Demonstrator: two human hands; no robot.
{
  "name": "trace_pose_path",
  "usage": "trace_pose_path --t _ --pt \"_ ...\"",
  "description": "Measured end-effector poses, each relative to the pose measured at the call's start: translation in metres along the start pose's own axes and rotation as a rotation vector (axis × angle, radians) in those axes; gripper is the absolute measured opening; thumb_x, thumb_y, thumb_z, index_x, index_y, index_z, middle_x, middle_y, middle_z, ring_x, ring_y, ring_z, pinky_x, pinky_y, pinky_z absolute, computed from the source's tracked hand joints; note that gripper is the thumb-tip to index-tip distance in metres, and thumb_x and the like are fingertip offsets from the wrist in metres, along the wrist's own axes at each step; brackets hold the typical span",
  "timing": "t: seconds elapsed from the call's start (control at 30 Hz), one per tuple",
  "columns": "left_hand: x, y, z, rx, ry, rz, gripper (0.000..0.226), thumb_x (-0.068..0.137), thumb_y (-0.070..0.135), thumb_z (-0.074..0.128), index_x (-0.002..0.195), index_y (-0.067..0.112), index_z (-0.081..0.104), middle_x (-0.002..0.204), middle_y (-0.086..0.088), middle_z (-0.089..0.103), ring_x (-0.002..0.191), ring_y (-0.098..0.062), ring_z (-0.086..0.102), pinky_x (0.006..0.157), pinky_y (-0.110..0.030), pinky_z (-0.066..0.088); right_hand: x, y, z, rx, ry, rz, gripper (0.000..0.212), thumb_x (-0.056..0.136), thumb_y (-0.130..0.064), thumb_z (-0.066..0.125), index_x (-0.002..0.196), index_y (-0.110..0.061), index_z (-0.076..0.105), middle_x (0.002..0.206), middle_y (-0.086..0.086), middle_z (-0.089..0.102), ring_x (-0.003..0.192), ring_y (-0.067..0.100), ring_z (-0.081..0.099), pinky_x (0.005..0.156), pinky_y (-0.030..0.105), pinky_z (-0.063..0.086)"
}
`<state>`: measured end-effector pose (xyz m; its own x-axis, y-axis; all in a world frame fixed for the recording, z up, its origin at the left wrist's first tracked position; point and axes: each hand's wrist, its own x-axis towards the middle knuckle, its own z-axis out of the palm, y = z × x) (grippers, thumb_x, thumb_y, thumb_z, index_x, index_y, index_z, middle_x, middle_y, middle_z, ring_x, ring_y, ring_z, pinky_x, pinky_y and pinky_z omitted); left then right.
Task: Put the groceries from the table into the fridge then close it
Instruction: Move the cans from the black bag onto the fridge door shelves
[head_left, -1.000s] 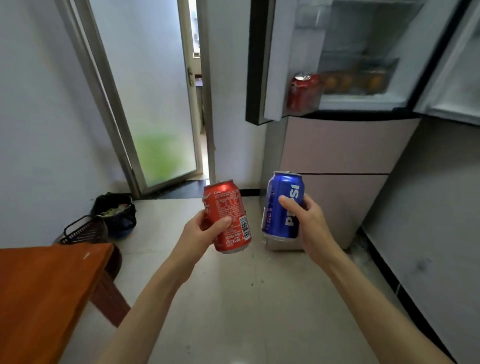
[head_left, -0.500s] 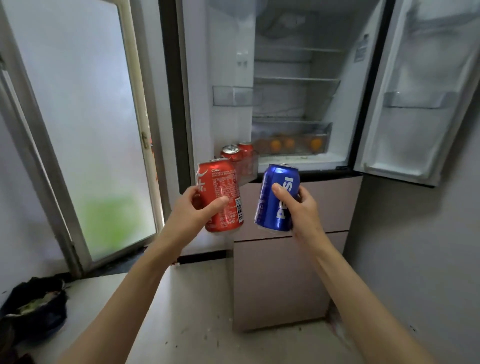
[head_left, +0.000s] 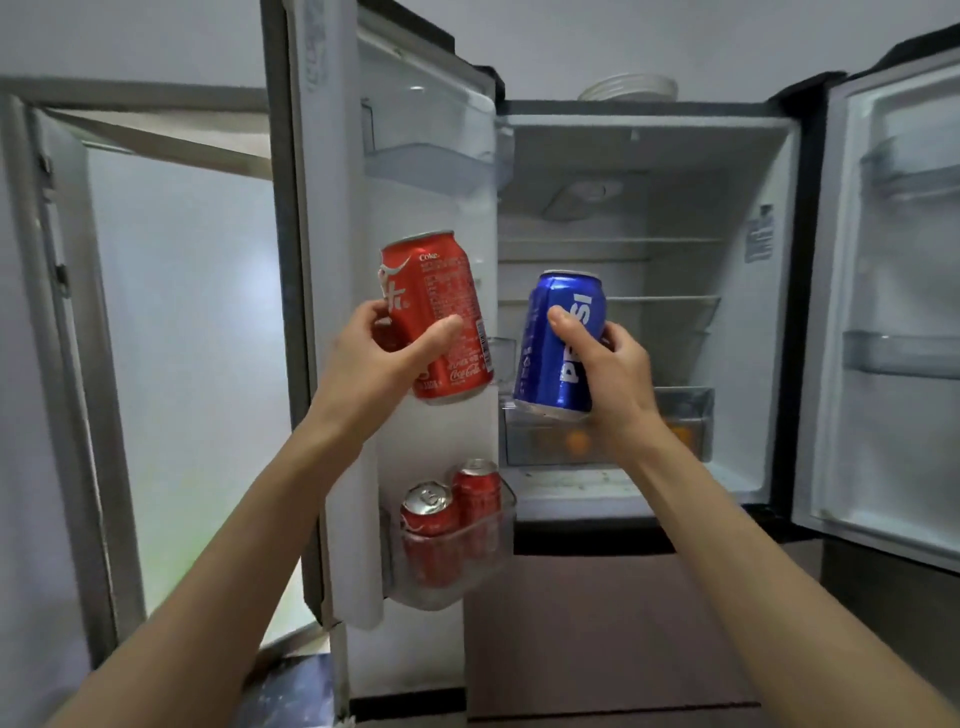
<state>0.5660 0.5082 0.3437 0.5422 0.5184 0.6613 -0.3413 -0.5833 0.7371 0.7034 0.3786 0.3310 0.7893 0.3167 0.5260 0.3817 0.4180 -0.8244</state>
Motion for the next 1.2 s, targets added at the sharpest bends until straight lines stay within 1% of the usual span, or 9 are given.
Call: trace_pose_path --t 0.17,0.37,0.47,0.6,0.7,0.9,1.0,1.07,1.2 --pt "0.056 0.010 0.011 0.120 0.121 0.007 0.058 0.077 0.039 0.068 0.125 0.013 0.049 0.105 0.003 0.061 0.091 -0.008 0.060 0.070 -0.017 0.048 0.076 -0.003 0.009 0.005 -0.096 -0.049 0.042 0.079 -0.037 0.069 0.111 -0.013 0.056 0.103 0.005 0.067 0.089 0.016 0.066 0.067 0.023 0.054" --pt "0.102 0.004 0.031 0.345 0.244 -0.035 0.045 0.077 0.036 0.072 0.111 0.015 0.051 0.092 0.007 0.059 0.081 -0.007 0.059 0.067 -0.019 0.048 0.149 0.004 0.028 0.011 -0.204 -0.065 0.050 0.071 -0.037 0.077 0.109 -0.010 0.058 0.102 0.005 0.068 0.091 0.019 0.066 0.079 0.038 0.057" --pt "0.119 -0.006 0.038 0.507 0.278 -0.109 0.055 0.071 0.040 0.076 0.114 0.012 0.056 0.102 -0.001 0.064 0.089 -0.016 0.063 0.077 -0.030 0.052 0.170 0.013 0.037 -0.040 -0.310 -0.071 0.044 0.072 -0.033 0.077 0.103 -0.010 0.057 0.096 0.004 0.067 0.086 0.019 0.066 0.074 0.034 0.056" --pt "0.131 -0.021 0.044 0.580 0.223 -0.237 0.046 0.066 0.040 0.078 0.102 0.018 0.060 0.096 -0.003 0.068 0.079 -0.012 0.066 0.064 -0.025 0.052 0.181 0.033 0.046 -0.237 -0.378 -0.154 0.033 0.071 -0.036 0.076 0.086 -0.015 0.056 0.094 0.002 0.065 0.086 0.018 0.063 0.076 0.034 0.052" --pt "0.133 -0.026 0.048 0.576 0.200 -0.320 0.076 0.048 0.050 0.079 0.111 0.014 0.055 0.097 -0.003 0.069 0.080 -0.015 0.069 0.070 -0.033 0.059 0.185 0.048 0.050 -0.390 -0.416 -0.199 0.049 0.069 -0.040 0.076 0.102 -0.012 0.053 0.101 0.002 0.060 0.092 0.018 0.058 0.073 0.029 0.046" --pt "0.141 -0.035 0.042 0.611 0.177 -0.389 0.091 0.036 0.049 0.079 0.114 0.010 0.055 0.095 -0.005 0.071 0.078 -0.018 0.071 0.072 -0.040 0.059 0.193 0.060 0.050 -0.340 -0.572 -0.213 0.034 0.073 -0.036 0.076 0.090 -0.021 0.051 0.091 -0.001 0.059 0.079 0.013 0.059 0.060 0.018 0.047" --pt "0.140 -0.034 0.040 0.663 0.192 -0.423 0.071 0.037 0.043 0.077 0.098 0.009 0.065 0.087 -0.008 0.072 0.076 -0.021 0.071 0.075 -0.042 0.058 0.193 0.063 0.052 -0.309 -0.613 -0.211 0.036 0.072 -0.040 0.075 0.093 -0.022 0.052 0.092 -0.001 0.063 0.082 0.015 0.064 0.071 0.029 0.055" --pt "0.136 -0.032 0.042 0.704 0.197 -0.457 0.048 0.055 0.032 0.081 0.094 0.010 0.065 0.086 -0.008 0.071 0.077 -0.021 0.069 0.076 -0.040 0.058 0.191 0.069 0.054 -0.330 -0.629 -0.229 0.037 0.072 -0.041 0.075 0.096 -0.022 0.053 0.093 -0.001 0.064 0.084 0.016 0.065 0.073 0.032 0.056" --pt "0.136 -0.040 0.041 0.764 0.198 -0.468 0.032 0.070 0.024 0.080 0.093 0.009 0.064 0.080 -0.005 0.067 0.066 -0.014 0.062 0.057 -0.025 0.048 0.189 0.079 0.055 -0.322 -0.643 -0.250 0.035 0.072 -0.039 0.075 0.095 -0.024 0.054 0.092 -0.003 0.063 0.082 0.012 0.062 0.066 0.026 0.054"
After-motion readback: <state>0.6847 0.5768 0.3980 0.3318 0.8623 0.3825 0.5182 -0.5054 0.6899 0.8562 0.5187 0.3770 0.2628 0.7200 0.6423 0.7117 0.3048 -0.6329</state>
